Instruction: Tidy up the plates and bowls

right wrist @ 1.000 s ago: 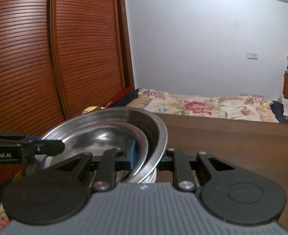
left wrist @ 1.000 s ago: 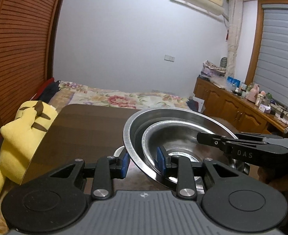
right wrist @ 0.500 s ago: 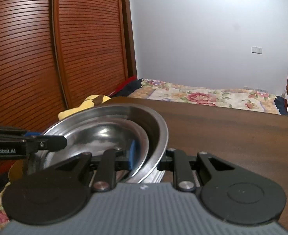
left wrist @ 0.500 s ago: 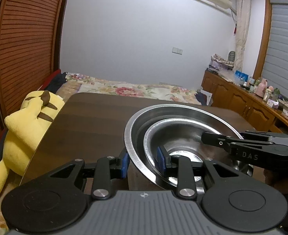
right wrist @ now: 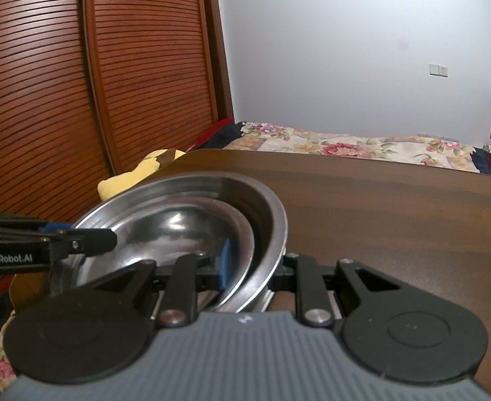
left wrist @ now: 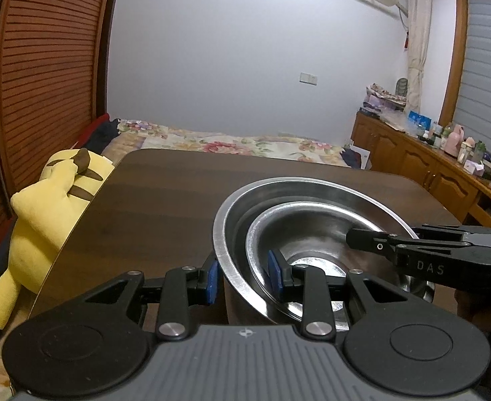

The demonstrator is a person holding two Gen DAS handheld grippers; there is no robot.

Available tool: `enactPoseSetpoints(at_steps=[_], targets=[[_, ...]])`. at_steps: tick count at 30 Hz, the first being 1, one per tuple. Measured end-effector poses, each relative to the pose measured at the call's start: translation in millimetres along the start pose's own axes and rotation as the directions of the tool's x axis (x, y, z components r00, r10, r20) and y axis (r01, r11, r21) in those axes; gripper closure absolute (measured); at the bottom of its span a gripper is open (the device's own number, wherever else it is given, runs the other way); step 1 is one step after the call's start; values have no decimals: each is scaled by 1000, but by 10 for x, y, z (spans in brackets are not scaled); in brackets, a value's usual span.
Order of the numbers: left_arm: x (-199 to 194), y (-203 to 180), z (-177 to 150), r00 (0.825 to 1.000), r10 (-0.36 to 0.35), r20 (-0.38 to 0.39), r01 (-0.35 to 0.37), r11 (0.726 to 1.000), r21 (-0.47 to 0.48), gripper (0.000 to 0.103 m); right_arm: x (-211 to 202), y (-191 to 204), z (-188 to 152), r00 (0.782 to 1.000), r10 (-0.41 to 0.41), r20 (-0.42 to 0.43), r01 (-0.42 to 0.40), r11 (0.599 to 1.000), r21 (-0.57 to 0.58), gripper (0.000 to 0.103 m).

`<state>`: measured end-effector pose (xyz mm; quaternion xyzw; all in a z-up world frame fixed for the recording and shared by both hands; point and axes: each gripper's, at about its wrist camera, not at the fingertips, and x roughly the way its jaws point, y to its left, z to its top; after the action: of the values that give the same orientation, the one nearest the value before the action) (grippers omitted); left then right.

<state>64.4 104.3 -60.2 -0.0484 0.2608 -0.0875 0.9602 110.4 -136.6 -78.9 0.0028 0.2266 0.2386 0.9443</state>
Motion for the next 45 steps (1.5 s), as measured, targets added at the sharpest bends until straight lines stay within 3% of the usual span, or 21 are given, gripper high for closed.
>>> enactPoseSetpoints(at_steps=[15,18,20,28,36,39,43,45], targets=[[-11,-117,-47,999,36,9,-36,999,19,73,22,-34,3,999,36,-8,-36,999,24,76],[-4,-119,-48,999,39,6,-39,999,17,73,17,-34,2,999,33,-7,-33,999,30,67],[6,-116,-43,999,43,4,-43,999,16,73,-17,-42,6,1000,14,16,-14,999,30,52],[19,-121,-38,999,53,3,-53,998,16,72,-87,-105,72,998,-6,55,4,1000,29,52],[-36,-139,-13,998,62,23,-62,998,19,40,-178,-112,64,997,-25,68,24,1000,19,44],[-86,-165,19,997,72,40,-73,997,26,24,-245,-114,83,995,-41,86,40,999,13,35],[-136,-191,71,995,83,63,-85,996,30,10,-351,-117,115,990,-71,120,71,997,8,13],[-162,-211,92,994,83,74,-86,996,32,3,-397,-117,137,987,-88,137,88,996,5,7]])
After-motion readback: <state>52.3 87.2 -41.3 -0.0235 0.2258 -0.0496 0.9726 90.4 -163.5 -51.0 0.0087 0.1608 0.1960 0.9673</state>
